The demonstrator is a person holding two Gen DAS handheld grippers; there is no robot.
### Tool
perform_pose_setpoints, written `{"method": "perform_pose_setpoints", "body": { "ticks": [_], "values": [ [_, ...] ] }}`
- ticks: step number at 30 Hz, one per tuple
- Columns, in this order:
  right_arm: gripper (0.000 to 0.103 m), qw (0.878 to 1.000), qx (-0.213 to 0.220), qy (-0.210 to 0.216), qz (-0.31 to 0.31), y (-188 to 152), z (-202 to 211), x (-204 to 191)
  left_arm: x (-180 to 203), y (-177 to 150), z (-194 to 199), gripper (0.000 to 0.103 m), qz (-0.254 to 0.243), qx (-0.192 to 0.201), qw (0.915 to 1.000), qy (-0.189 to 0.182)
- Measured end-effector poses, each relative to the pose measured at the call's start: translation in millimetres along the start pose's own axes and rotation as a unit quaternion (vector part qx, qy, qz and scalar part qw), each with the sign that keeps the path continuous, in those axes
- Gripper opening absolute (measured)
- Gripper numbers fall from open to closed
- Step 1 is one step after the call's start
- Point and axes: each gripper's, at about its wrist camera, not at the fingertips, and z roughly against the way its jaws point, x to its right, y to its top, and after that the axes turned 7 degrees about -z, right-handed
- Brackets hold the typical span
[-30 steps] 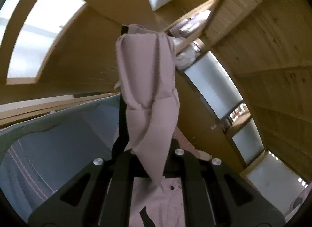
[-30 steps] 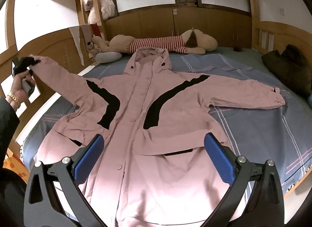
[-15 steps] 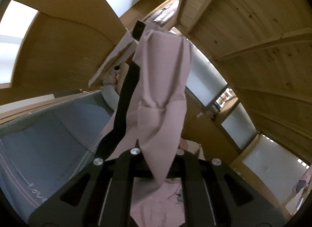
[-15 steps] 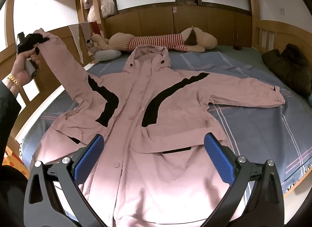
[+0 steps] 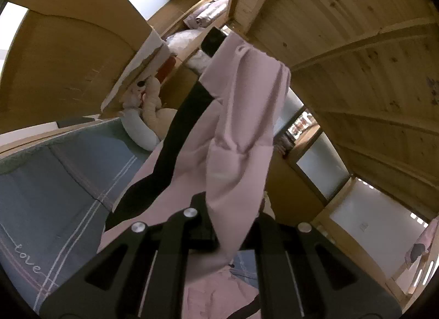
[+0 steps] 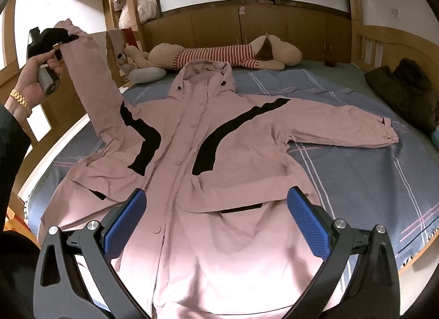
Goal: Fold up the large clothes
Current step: 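Lift the gripped sleeve up off the bed with the left tool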
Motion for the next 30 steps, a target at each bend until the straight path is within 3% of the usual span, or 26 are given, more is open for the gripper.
{"method": "perform_pose_setpoints", "body": {
  "ticks": [21,30],
  "values": [
    [0.102,1.000,-0.005,-0.003,-0.005,0,-2,8,41,-28,-24,0.005,-0.013,-0.024,0.9989,-0.037],
    [0.102,1.000,-0.007,-0.002,-0.007,0,-2,11,63,-46,-39,0.005,-0.041,-0.044,0.9972,-0.044]
  ]
}}
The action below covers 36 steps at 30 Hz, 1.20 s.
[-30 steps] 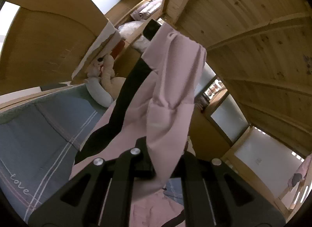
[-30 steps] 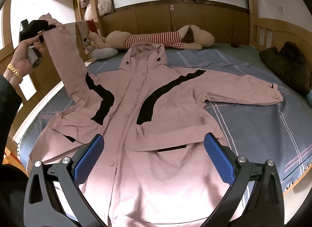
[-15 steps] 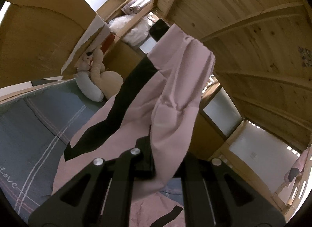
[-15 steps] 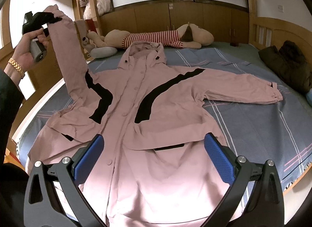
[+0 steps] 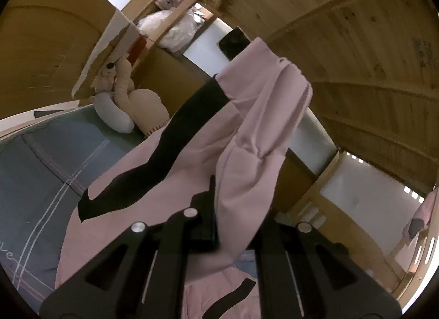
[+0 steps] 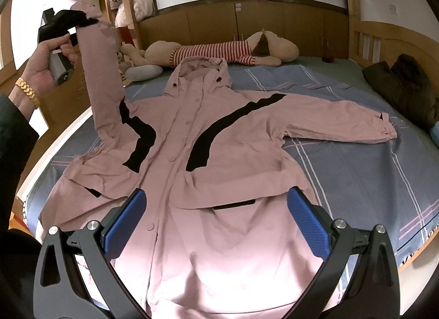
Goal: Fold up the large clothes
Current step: 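Lift the gripped sleeve up off the bed with the left tool, then carry the sleeve across the jacket chest toward the other sleeve with the left tool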
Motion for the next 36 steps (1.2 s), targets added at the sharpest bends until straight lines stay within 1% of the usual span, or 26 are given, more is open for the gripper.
{"method": "perform_pose_setpoints", "body": {
  "ticks": [13,21,36],
  "values": [
    [0.102,1.000,0.003,0.013,0.007,-1,7,1,28,-33,-38,0.005,-0.060,-0.045,0.9971,0.002],
    [0.102,1.000,0.005,0.013,0.003,0,10,5,41,-53,-60,0.005,-0.075,-0.069,0.9948,-0.005],
    [0.102,1.000,0.003,0.011,0.001,0,12,12,61,-107,-104,0.005,-0.114,-0.125,0.9856,-0.009]
  ]
}}
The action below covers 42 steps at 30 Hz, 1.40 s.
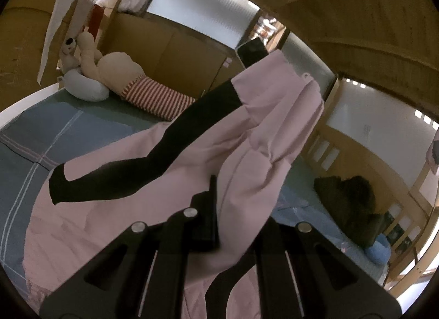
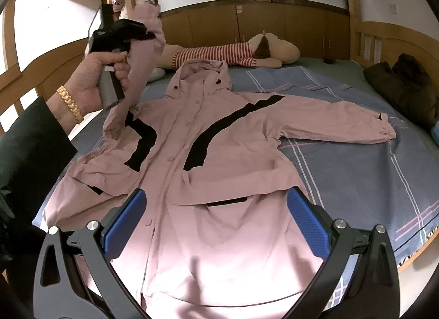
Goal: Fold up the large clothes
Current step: 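Carry the sleeve across the jacket chest toward the other sleeve with the left tool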
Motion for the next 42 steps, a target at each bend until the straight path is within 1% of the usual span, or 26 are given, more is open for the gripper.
{"method": "perform_pose_setpoints", "body": {
  "ticks": [6,9,18,26,33,42],
  "values": [
    [0.102,1.000,-0.002,-0.001,-0.002,-1,0,4,9,-19,-22,0.005,-0.017,-0.025,0.9995,0.002],
    [0.102,1.000,-0.003,0.000,-0.003,-1,0,5,11,-30,-32,0.005,-0.017,-0.037,0.9992,0.003],
    [0.102,1.000,-0.007,-0.002,0.000,-1,-1,3,16,-57,-67,0.005,-0.036,-0.074,0.9965,0.007],
    [0.102,1.000,-0.011,-0.002,-0.001,-1,-2,3,18,-76,-95,0.005,-0.037,-0.100,0.9942,0.013],
    [0.102,1.000,-0.017,-0.007,-0.005,-1,-6,7,21,-90,-114,0.005,-0.044,-0.116,0.9920,0.024],
    [0.102,1.000,-0.025,-0.008,-0.008,-2,-11,8,26,-114,-147,0.005,-0.054,-0.148,0.9867,0.039]
  ]
}}
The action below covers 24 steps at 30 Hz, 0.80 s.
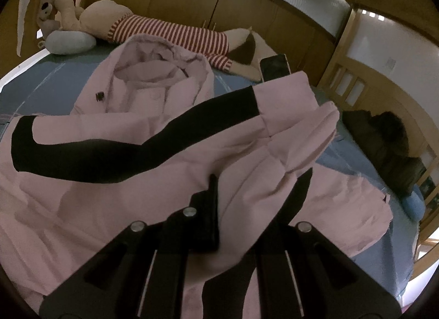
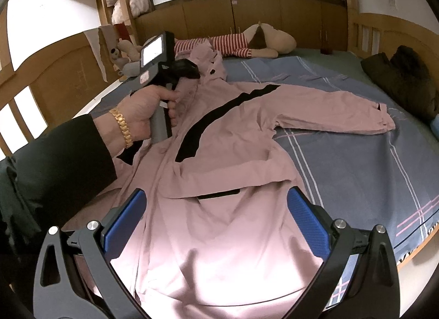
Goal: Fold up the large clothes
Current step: 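Carry the sleeve across the jacket chest toward the other sleeve with the left tool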
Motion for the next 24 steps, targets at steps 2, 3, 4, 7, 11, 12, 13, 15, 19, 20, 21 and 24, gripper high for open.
{"method": "perform_pose_setpoints", "body": {
  "ticks": [2,3,4,7,11,12,13,15,19,20,21,24],
  "values": [
    [0.102,1.000,-0.001,-0.001,0.002,-1,-1,0,1,-4,-7,0.006,-0.004,-0.007,1.0000,0.004],
    [0.102,1.000,-0.003,-0.001,0.004,-1,-2,-1,1,-6,-11,0.006,-0.004,-0.010,0.9999,0.005],
    [0.102,1.000,-0.004,0.000,0.004,-1,-2,-1,0,-8,-14,0.006,-0.004,-0.011,0.9999,0.007],
    [0.102,1.000,-0.008,-0.001,0.002,-2,-4,0,0,-12,-22,0.006,-0.005,-0.015,0.9998,0.011],
    [0.102,1.000,-0.011,0.001,0.005,-2,-7,-3,6,-15,-28,0.007,-0.024,-0.018,0.9994,0.017],
    [0.102,1.000,-0.011,0.001,0.006,-2,-7,-3,6,-16,-29,0.008,-0.025,-0.017,0.9994,0.017],
    [0.102,1.000,-0.012,0.001,0.007,-2,-7,-3,6,-16,-30,0.010,-0.024,-0.017,0.9995,0.016],
    [0.102,1.000,-0.013,0.002,0.006,-2,-8,-4,5,-17,-31,0.012,-0.021,-0.016,0.9995,0.015],
    [0.102,1.000,-0.013,0.002,0.006,-2,-7,-4,8,-18,-32,0.018,-0.023,-0.018,0.9995,0.009],
    [0.102,1.000,-0.013,0.002,0.007,-2,-7,-4,8,-18,-32,0.025,-0.023,-0.019,0.9995,0.006],
    [0.102,1.000,-0.013,0.001,0.008,-2,-7,-4,8,-18,-32,0.054,-0.021,-0.018,0.9996,0.000],
    [0.102,1.000,-0.012,0.001,0.006,-2,-7,-4,11,-19,-20,0.101,-0.019,0.017,0.9994,-0.024]
  ]
}}
